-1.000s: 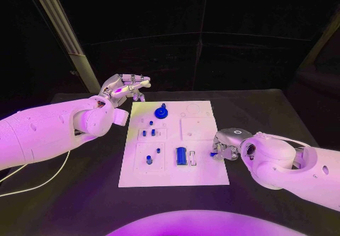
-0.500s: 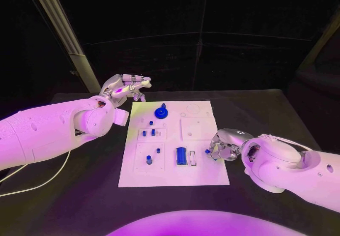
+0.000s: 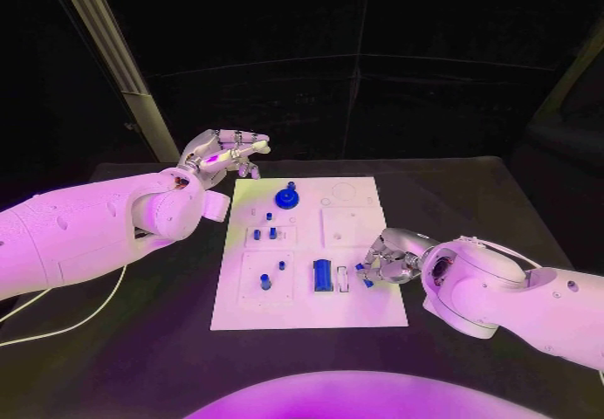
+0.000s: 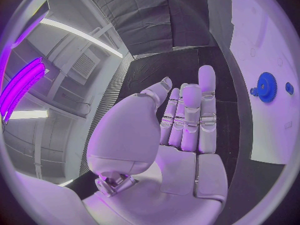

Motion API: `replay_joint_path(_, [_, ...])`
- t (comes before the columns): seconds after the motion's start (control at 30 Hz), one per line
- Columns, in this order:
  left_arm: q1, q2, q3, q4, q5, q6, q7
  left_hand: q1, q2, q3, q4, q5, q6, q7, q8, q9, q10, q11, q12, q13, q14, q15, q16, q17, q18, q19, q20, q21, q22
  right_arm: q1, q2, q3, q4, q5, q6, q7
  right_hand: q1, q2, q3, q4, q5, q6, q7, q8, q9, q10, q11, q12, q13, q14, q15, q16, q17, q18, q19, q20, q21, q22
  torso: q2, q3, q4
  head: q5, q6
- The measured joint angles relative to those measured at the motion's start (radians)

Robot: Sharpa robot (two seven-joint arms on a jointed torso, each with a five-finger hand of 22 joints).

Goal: Assemble the parts on the task board

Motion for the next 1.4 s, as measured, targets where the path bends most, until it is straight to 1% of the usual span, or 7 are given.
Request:
replay_joint_path(0.13, [0.000,0.000,0.000,0.000,0.000,0.000,0.000,0.000,0.000,0.000,0.000,0.000,0.000,0.000,0.000,0.000,0.000,0.000,0.000,0.000,0.000,0.000,0.000,0.000,0.000,0.000,0.000,0.000,0.000,0.000,0.017,0.000,-0.007,0.028,-0.002,-0.003,-0.019,-0.003,0.008,0.016,0.000,0.016,-0.006,-0.001,0.001,0.009,-0.008,0.014,0.010,-0.004,-0.004,0.001,0.005,0.000,0.002,-0.002,0.003,0.003,0.000,0.0000,0.0001,0.000,-0.001])
replay_joint_path(0.2, [0.000,0.000,0.000,0.001,0.000,0.000,0.000,0.000,0.000,0.000,0.000,0.000,0.000,0.000,0.000,0.000,0.000,0.000,0.000,0.000,0.000,0.000,0.000,0.000,0.000,0.000,0.000,0.000,0.000,0.000,0.027,0.000,-0.011,0.039,-0.004,-0.006,-0.028,-0.004,0.011,0.027,0.001,0.020,-0.009,-0.002,0.004,0.012,-0.005,0.021,0.015,-0.004,-0.004,0.004,0.008,0.000,0.004,-0.004,0.004,0.005,0.000,0.0000,0.0001,0.001,-0.002])
replay_joint_path(0.3, [0.000,0.000,0.000,0.001,0.000,0.000,0.000,0.000,0.000,0.000,0.000,0.000,0.000,0.000,0.000,0.000,0.000,0.000,0.000,0.000,0.000,0.000,0.000,0.000,0.000,0.000,0.000,0.000,0.000,0.000,0.038,0.000,-0.015,0.052,-0.005,-0.008,-0.030,-0.006,0.012,0.028,0.004,0.021,-0.010,-0.002,0.007,0.016,-0.009,0.021,0.018,-0.004,-0.004,0.004,0.009,0.000,0.004,-0.004,0.004,0.005,0.000,0.0000,0.0001,0.002,-0.003])
replay_joint_path(0.77, [0.000,-0.001,0.000,0.003,0.000,0.000,-0.001,0.000,0.000,0.000,0.000,0.000,0.000,0.000,0.000,0.000,0.000,0.000,0.000,0.000,0.000,0.000,0.000,0.000,0.000,0.000,0.000,0.000,0.000,0.000,0.070,0.000,-0.026,0.076,-0.005,-0.017,-0.030,-0.006,0.014,0.030,0.004,0.025,-0.008,-0.002,0.008,0.016,-0.009,0.025,0.020,-0.004,-0.004,0.004,0.013,0.000,0.003,-0.003,0.004,0.006,0.000,0.0009,-0.0005,0.003,-0.005])
replay_joint_path(1.1, [0.000,-0.001,0.000,0.004,0.000,0.000,-0.001,0.000,0.000,0.000,0.000,0.000,0.000,0.000,0.000,0.000,0.000,0.000,0.000,0.000,0.000,0.000,0.000,0.000,0.000,0.000,0.000,0.000,0.000,0.000,0.086,0.000,-0.041,0.079,0.000,-0.025,-0.040,-0.010,0.018,0.034,0.004,0.028,-0.011,-0.002,0.008,0.018,-0.010,0.025,0.022,-0.004,-0.004,0.004,0.013,0.000,0.003,-0.003,0.004,0.007,-0.001,0.0007,-0.0005,0.006,-0.007])
replay_joint_path(1.3, [0.000,-0.002,0.000,0.004,0.000,0.000,-0.001,0.000,0.000,0.000,0.000,0.000,0.000,0.000,0.000,0.000,0.000,0.000,0.000,0.000,0.000,0.000,0.000,0.000,0.000,0.000,0.000,0.000,0.000,0.000,0.092,0.000,-0.046,0.073,0.009,-0.035,-0.100,-0.026,-0.006,0.069,-0.026,0.039,-0.007,-0.002,0.013,0.023,-0.009,0.025,0.023,-0.004,-0.004,0.004,0.011,0.000,0.003,-0.003,0.004,0.007,-0.001,0.0005,-0.0004,0.006,-0.008])
replay_joint_path(1.4, [0.000,-0.002,0.000,0.005,0.000,0.000,-0.001,0.000,0.000,0.000,0.000,0.000,0.000,0.000,0.000,0.000,0.000,0.000,0.000,0.000,0.000,0.000,0.000,0.000,0.000,0.000,0.000,0.000,0.000,0.000,0.095,0.000,-0.048,0.068,0.015,-0.039,-0.137,-0.028,-0.027,0.079,-0.066,0.043,-0.011,-0.002,0.016,0.026,-0.005,0.025,0.023,-0.004,-0.004,0.004,0.010,0.000,0.003,-0.003,0.004,0.007,-0.001,0.0005,-0.0005,0.007,-0.008])
